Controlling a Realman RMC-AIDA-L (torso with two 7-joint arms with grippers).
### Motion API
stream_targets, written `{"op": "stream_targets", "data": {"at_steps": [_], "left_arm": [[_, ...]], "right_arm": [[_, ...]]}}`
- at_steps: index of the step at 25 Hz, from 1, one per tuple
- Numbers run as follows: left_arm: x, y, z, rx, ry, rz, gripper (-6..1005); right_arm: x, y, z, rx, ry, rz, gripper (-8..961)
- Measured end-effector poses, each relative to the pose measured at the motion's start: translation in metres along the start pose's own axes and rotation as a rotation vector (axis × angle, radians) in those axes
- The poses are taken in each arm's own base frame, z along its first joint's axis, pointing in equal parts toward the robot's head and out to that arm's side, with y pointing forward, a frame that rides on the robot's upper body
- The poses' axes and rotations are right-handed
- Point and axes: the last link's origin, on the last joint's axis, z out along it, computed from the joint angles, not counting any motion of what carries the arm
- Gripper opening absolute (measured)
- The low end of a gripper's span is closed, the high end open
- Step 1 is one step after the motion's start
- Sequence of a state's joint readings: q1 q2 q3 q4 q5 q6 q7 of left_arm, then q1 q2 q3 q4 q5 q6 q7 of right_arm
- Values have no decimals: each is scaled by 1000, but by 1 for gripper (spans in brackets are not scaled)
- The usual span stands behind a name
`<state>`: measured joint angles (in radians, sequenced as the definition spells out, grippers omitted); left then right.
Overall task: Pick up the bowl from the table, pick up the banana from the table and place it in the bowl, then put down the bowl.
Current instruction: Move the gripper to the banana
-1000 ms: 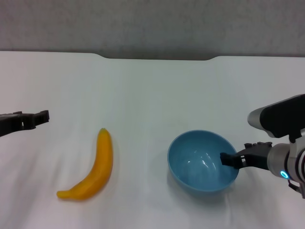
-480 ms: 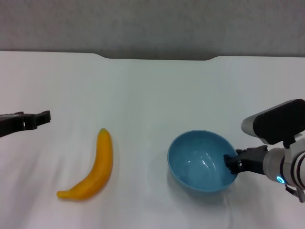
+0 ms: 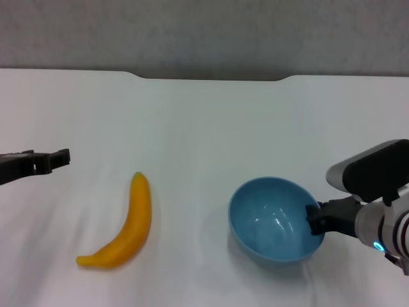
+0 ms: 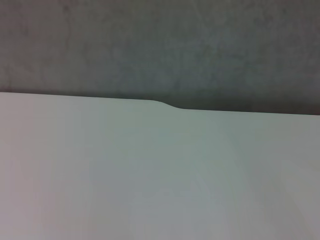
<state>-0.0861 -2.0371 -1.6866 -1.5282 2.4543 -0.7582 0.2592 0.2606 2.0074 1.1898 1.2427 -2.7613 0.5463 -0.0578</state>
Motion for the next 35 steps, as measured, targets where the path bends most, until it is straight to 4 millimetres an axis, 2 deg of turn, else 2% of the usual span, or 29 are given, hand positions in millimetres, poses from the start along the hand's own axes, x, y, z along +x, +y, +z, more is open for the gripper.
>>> {"op": "stream_targets", "data": {"at_steps": [9, 25, 35], "left_arm": [[-2, -2, 0, 3, -5, -4, 725], [-7, -3, 3, 5, -25, -9, 725], [-12, -4, 6, 6, -44, 3, 725]], "right_arm": [[2, -3, -2, 8, -15, 33, 72], [-26, -2, -13, 1, -141, 58, 45], [-32, -4, -17, 11, -227, 73, 45]]}}
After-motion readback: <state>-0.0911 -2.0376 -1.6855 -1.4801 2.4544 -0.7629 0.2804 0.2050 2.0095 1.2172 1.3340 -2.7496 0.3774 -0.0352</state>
